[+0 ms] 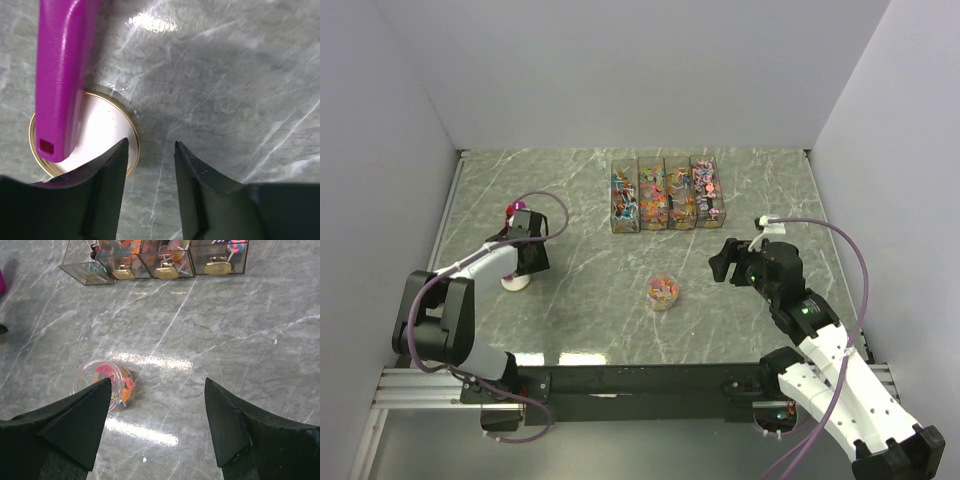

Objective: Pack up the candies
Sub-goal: Pick up the bottle lid at the center of the board.

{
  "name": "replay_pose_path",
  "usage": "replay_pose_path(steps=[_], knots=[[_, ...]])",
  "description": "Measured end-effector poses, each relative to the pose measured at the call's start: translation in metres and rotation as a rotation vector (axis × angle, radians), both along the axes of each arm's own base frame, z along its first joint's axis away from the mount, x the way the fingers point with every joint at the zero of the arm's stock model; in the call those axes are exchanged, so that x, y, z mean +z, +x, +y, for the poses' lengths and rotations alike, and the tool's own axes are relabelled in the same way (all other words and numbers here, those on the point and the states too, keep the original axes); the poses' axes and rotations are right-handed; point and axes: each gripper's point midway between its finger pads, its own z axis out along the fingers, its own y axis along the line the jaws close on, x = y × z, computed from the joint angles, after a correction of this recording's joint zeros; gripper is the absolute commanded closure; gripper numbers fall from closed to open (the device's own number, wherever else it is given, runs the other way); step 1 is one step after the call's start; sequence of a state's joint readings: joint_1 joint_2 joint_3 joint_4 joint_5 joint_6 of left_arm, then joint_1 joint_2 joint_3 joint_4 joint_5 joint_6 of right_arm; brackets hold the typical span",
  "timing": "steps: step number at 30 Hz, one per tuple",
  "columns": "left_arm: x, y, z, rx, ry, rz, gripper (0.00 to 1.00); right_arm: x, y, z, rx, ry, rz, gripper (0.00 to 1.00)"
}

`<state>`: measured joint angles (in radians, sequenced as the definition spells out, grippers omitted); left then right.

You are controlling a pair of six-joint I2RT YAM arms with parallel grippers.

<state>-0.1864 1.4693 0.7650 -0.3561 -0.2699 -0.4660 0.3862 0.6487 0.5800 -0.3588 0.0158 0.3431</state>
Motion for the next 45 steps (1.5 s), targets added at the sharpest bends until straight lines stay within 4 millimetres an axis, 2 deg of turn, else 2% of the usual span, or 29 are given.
replay_pose_path(steps=[6, 9, 11, 16, 19, 24, 29, 39, 45], knots=[[-0.01, -0.001, -0.003, -0.009, -0.013, 0.03, 0.59, 0.004, 0.0, -0.001, -0.002, 0.005, -0.015, 0.19], [-0.01, 0.001, -0.005, -0.009, -0.024, 0.023, 0.75, 0.004, -0.001, -0.001, -0.004, 0.005, -0.018, 0.19], [-0.01, 0.003, -0.007, -0.015, -0.039, 0.018, 0.79, 0.005, -0.001, -0.002, -0.006, 0.006, -0.022, 0.19], [-0.008, 0.003, -0.025, -0.052, -0.129, 0.011, 0.9, 0.002, -0.001, -0.003, -0.011, 0.003, -0.021, 0.19], [-0.003, -0.004, -0.04, -0.082, -0.203, 0.006, 0.93, 0.003, -0.001, -0.004, -0.016, 0.002, -0.023, 0.19], [0.022, -0.009, -0.072, -0.149, -0.345, -0.051, 0.99, 0.002, -0.001, -0.004, -0.017, 0.001, -0.022, 0.19], [0.049, -0.009, -0.099, -0.207, -0.461, -0.095, 0.99, 0.001, -0.001, -0.003, -0.017, 0.002, -0.015, 0.19], [0.101, -0.002, -0.135, -0.293, -0.665, -0.193, 0.99, -0.002, -0.007, 0.011, 0.054, 0.042, 0.023, 0.18], [0.128, -0.004, -0.156, -0.371, -0.794, -0.236, 0.99, 0.018, -0.013, 0.035, 0.166, 0.14, -0.004, 0.0]])
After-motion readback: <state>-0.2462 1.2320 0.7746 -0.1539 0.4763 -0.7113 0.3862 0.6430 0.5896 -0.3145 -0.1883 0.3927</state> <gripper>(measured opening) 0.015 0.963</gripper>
